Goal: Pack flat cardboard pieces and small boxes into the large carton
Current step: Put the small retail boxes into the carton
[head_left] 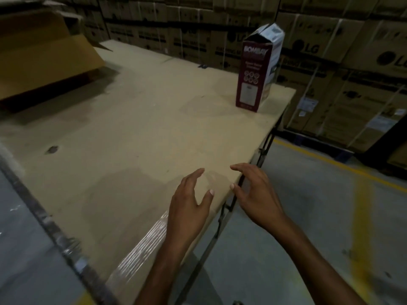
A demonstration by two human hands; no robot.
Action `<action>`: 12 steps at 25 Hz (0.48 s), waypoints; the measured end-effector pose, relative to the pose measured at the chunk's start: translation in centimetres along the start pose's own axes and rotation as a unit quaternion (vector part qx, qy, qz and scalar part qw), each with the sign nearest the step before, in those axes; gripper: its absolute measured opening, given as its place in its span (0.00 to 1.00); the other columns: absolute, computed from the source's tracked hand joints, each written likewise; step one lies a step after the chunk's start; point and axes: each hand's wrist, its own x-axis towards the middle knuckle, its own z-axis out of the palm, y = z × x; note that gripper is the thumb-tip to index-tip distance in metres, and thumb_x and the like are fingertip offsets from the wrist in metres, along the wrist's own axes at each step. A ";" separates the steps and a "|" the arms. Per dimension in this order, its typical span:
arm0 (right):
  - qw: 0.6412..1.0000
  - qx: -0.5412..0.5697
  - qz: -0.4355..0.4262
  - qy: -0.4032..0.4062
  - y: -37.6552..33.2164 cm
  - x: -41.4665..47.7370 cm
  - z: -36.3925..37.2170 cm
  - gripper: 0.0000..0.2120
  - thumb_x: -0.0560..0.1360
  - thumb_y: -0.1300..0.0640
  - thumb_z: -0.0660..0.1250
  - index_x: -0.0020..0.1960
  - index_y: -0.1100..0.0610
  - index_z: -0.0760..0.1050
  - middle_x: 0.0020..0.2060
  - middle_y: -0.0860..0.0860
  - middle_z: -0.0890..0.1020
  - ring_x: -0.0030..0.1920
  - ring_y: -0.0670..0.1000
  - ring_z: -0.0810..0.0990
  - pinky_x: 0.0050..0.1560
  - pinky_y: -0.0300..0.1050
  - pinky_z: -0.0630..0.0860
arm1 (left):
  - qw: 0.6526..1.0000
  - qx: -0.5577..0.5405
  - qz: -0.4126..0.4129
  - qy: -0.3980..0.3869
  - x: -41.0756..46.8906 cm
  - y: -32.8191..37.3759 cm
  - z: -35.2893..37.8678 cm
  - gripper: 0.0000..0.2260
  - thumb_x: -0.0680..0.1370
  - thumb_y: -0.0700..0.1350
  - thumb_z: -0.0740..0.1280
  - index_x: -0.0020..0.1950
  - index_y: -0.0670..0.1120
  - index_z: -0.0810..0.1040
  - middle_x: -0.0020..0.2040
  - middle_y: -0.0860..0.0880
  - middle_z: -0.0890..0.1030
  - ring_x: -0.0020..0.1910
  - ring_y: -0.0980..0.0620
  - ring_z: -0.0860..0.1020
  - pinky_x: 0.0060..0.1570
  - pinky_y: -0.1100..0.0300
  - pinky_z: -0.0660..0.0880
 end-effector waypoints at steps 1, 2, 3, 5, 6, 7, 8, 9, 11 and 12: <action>1.000 0.001 -0.004 -0.001 1.2 1.7 -1.3 0.21 0.78 0.55 0.72 0.69 0.46 0.75 0.66 0.43 0.76 0.69 0.46 0.71 0.68 0.40 0.65 | 1.000 -0.001 0.004 0.002 1.3 1.4 1.2 0.22 0.80 0.51 0.69 0.73 0.60 0.69 0.70 0.62 0.73 0.68 0.61 0.71 0.68 0.55 0.71; 1.000 0.000 -0.012 -0.001 2.1 3.4 -2.4 0.21 0.78 0.56 0.72 0.69 0.46 0.75 0.66 0.43 0.76 0.69 0.46 0.71 0.67 0.39 0.64 | 1.000 0.000 0.007 0.006 2.5 2.6 2.1 0.22 0.80 0.51 0.69 0.73 0.60 0.69 0.70 0.63 0.72 0.68 0.62 0.70 0.68 0.57 0.70; 1.000 0.001 -0.023 0.004 2.6 5.0 -3.2 0.21 0.78 0.55 0.72 0.69 0.46 0.75 0.66 0.43 0.76 0.68 0.45 0.71 0.66 0.39 0.65 | 1.000 0.003 0.014 0.010 3.6 3.6 2.8 0.22 0.80 0.51 0.69 0.73 0.60 0.69 0.70 0.63 0.72 0.69 0.63 0.70 0.68 0.59 0.69; 0.999 0.012 -0.039 0.022 3.5 8.4 -4.6 0.21 0.77 0.56 0.73 0.69 0.46 0.75 0.65 0.43 0.76 0.67 0.45 0.71 0.66 0.41 0.68 | 1.000 0.002 0.022 0.012 6.3 5.1 3.9 0.22 0.80 0.51 0.69 0.74 0.60 0.70 0.70 0.64 0.72 0.68 0.65 0.69 0.68 0.62 0.68; 0.998 0.019 -0.043 0.031 3.9 10.1 -5.2 0.21 0.77 0.56 0.73 0.69 0.47 0.75 0.65 0.43 0.76 0.67 0.45 0.71 0.66 0.43 0.69 | 1.000 0.004 0.029 0.012 8.0 5.7 4.4 0.22 0.80 0.51 0.69 0.74 0.59 0.70 0.70 0.63 0.72 0.68 0.65 0.69 0.67 0.62 0.68; 0.998 0.022 -0.047 0.036 4.2 11.6 -5.5 0.21 0.77 0.56 0.73 0.69 0.47 0.75 0.65 0.43 0.76 0.67 0.45 0.71 0.66 0.43 0.70 | 0.999 0.007 0.040 0.012 9.7 6.1 4.9 0.23 0.80 0.51 0.69 0.74 0.58 0.70 0.70 0.62 0.73 0.68 0.64 0.70 0.66 0.63 0.69; 0.998 0.022 -0.051 0.039 4.5 13.0 -5.9 0.22 0.77 0.56 0.73 0.69 0.47 0.75 0.66 0.44 0.76 0.67 0.45 0.71 0.66 0.44 0.70 | 0.999 0.006 0.050 0.014 11.5 6.4 5.3 0.23 0.80 0.51 0.69 0.74 0.57 0.70 0.70 0.61 0.74 0.67 0.64 0.71 0.65 0.63 0.69; 0.997 0.017 -0.056 0.043 4.8 14.4 -6.4 0.22 0.77 0.55 0.73 0.69 0.47 0.75 0.66 0.44 0.76 0.67 0.46 0.71 0.66 0.43 0.69 | 0.998 -0.004 0.055 0.016 13.4 6.7 5.9 0.22 0.80 0.51 0.70 0.74 0.57 0.70 0.69 0.61 0.74 0.67 0.64 0.71 0.63 0.62 0.70; 0.996 0.000 -0.066 0.058 5.5 17.3 -7.5 0.22 0.77 0.54 0.73 0.70 0.47 0.74 0.67 0.45 0.76 0.68 0.47 0.71 0.66 0.41 0.67 | 0.998 -0.037 0.052 0.009 17.3 7.2 7.2 0.22 0.79 0.50 0.70 0.72 0.58 0.71 0.67 0.61 0.75 0.66 0.63 0.72 0.61 0.62 0.70; 0.996 -0.006 -0.067 0.064 5.9 18.7 -8.1 0.22 0.77 0.54 0.73 0.70 0.47 0.74 0.67 0.45 0.76 0.68 0.47 0.70 0.65 0.40 0.66 | 0.998 -0.046 0.053 0.004 19.1 7.6 7.8 0.22 0.79 0.50 0.71 0.72 0.58 0.71 0.67 0.60 0.75 0.66 0.62 0.72 0.61 0.62 0.69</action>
